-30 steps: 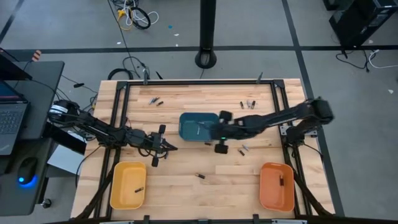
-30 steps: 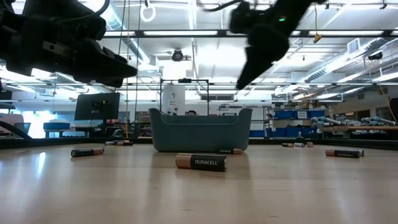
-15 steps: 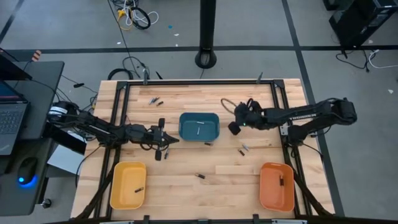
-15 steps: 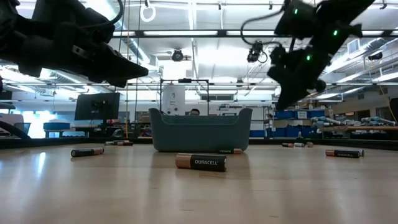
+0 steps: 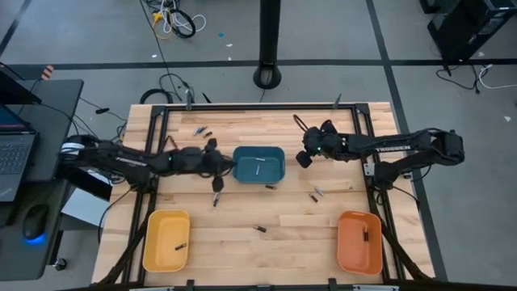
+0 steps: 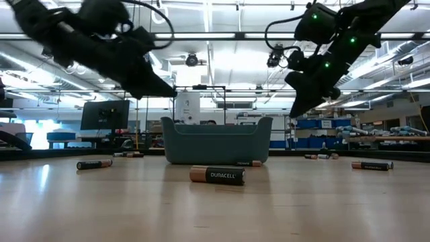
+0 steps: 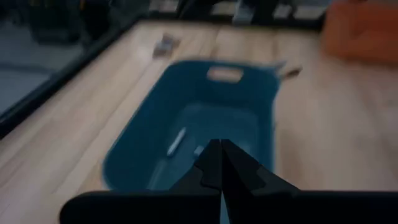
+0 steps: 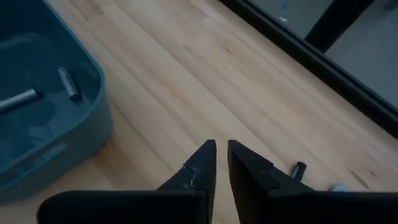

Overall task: Sort batteries
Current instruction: Put the large black battery into the orange bin

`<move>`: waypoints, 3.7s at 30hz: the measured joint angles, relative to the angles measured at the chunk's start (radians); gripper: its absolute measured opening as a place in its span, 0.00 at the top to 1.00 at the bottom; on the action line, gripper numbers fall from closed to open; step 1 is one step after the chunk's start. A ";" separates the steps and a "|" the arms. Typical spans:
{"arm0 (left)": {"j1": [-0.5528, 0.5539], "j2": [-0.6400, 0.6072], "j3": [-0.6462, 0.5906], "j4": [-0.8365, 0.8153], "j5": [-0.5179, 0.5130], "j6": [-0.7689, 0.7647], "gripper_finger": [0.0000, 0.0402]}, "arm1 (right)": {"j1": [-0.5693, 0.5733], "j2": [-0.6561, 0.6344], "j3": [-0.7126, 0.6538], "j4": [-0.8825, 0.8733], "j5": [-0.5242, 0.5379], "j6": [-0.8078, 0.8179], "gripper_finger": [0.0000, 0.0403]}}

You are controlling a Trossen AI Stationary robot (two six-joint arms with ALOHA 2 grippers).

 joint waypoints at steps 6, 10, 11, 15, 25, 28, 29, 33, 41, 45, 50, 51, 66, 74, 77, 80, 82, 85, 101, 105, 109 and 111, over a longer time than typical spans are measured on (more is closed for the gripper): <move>0.105 0.001 0.171 -0.388 -0.061 0.030 0.99 | 0.016 -0.005 0.000 0.004 0.001 -0.013 0.90; 0.225 -0.013 0.217 -0.531 -0.056 0.051 0.99 | 0.030 -0.002 0.000 0.020 0.003 -0.011 0.91; 0.258 -0.013 0.225 -0.551 -0.054 0.052 0.99 | 0.035 -0.002 0.000 0.031 0.003 -0.011 0.92; 0.381 -0.016 0.247 -0.663 0.021 0.053 0.99 | 0.062 -0.002 0.000 0.060 0.003 -0.016 0.91; 0.626 0.031 0.343 -0.818 0.142 0.127 0.99 | 0.120 -0.002 0.001 0.135 0.002 -0.028 0.91; 0.681 0.086 0.401 -0.872 0.190 0.161 0.99 | 0.132 -0.002 0.001 0.141 0.002 -0.029 0.91; 0.696 0.109 0.425 -0.906 0.201 0.174 0.99 | 0.135 -0.002 0.001 0.141 0.002 -0.029 0.91; 0.729 0.211 0.512 -1.027 0.206 0.216 0.96 | 0.151 -0.002 0.001 0.148 0.002 -0.029 0.91; 0.740 0.380 0.636 -1.109 0.137 0.262 0.79 | 0.171 -0.001 0.001 0.160 0.001 -0.046 0.91; 0.740 0.435 0.659 -1.127 0.127 0.293 0.70 | 0.171 -0.001 0.001 0.160 0.000 -0.052 0.92; 0.750 0.478 0.666 -1.110 0.092 0.315 0.62 | 0.170 -0.001 0.001 0.160 0.000 -0.053 0.92; 0.754 0.486 0.666 -1.104 0.088 0.314 0.61 | 0.171 -0.001 0.001 0.160 0.000 -0.053 0.92; 0.833 0.541 0.666 -1.057 0.079 0.298 0.59 | 0.170 0.008 -0.073 0.269 -0.013 -0.050 0.93; 0.841 0.581 0.666 -1.066 0.116 0.297 0.59 | 0.170 0.009 -0.135 0.345 -0.041 -0.025 0.93; 0.842 0.598 0.673 -1.088 0.096 0.297 0.59 | 0.170 0.009 -0.135 0.351 -0.041 -0.025 0.94; 0.842 0.600 0.684 -1.079 0.078 0.297 0.59 | 0.170 0.009 -0.135 0.364 -0.041 -0.026 0.94; 0.842 0.600 0.684 -1.076 0.075 0.297 0.59 | 0.170 0.009 -0.135 0.364 -0.041 -0.027 0.94; 0.842 0.600 0.684 -1.080 0.075 0.308 0.59 | 0.170 0.009 -0.135 0.371 -0.041 -0.028 0.93; 0.842 0.600 0.683 -1.087 0.097 0.313 0.59 | 0.170 0.009 -0.135 0.371 -0.040 -0.029 0.94; 0.842 0.600 0.685 -1.085 0.096 0.321 0.60 | 0.170 0.008 -0.135 0.371 -0.040 -0.029 0.94; 0.842 0.600 0.697 -1.086 0.096 0.342 0.65 | 0.170 0.009 -0.135 0.371 -0.040 -0.029 0.94; 0.842 0.600 0.699 -1.083 0.097 0.344 0.70 | 0.170 0.008 -0.135 0.370 -0.040 -0.029 0.94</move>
